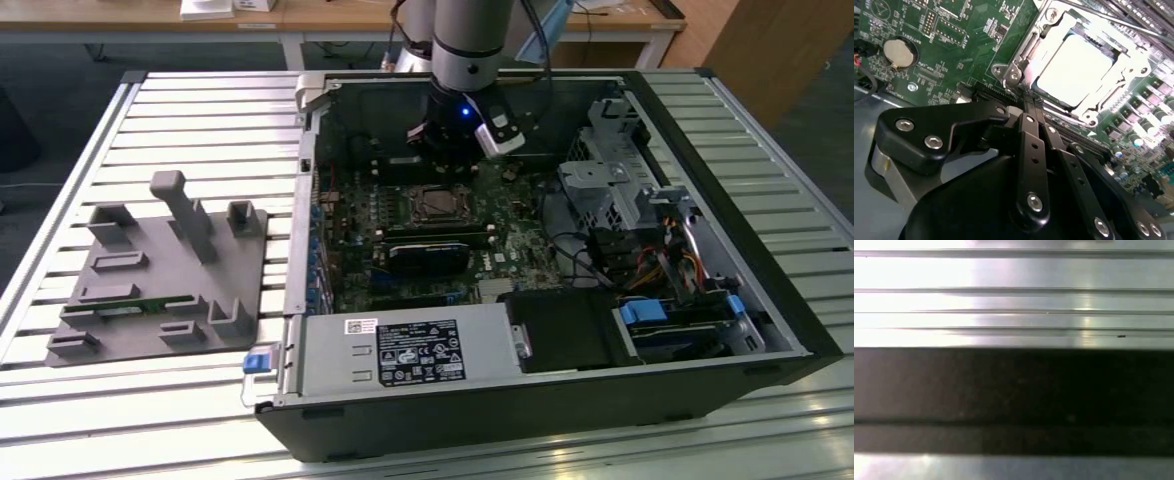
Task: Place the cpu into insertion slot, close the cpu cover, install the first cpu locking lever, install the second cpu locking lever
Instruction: 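Install the first cpu locking lever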
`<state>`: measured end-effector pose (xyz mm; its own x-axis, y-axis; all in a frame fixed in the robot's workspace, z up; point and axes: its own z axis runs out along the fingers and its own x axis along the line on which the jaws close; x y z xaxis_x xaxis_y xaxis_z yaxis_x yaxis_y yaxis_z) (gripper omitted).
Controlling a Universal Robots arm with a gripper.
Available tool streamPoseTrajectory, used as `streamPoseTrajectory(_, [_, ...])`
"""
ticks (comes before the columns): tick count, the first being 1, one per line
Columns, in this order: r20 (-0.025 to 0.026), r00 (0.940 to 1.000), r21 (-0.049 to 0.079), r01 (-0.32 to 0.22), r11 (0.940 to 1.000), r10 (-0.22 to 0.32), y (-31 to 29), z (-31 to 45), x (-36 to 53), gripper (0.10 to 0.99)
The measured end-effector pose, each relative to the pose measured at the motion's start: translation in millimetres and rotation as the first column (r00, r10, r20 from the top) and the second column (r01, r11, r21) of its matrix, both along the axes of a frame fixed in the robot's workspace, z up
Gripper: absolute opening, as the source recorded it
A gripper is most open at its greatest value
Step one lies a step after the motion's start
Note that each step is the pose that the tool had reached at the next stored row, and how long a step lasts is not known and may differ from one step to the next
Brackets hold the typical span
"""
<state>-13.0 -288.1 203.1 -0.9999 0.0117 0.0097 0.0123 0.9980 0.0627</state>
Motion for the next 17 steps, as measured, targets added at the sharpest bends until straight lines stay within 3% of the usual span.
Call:
streamPoseTrajectory(6, [-0.0001, 1.0, 0.0, 0.0, 1.0, 0.0, 0.0, 12.8, 0.0, 0.106])
streamPoseTrajectory(17, [0.0, 1.0, 0.0, 0.0, 1.0, 0.0, -2.8, 13.0, 0.0, 0.106])
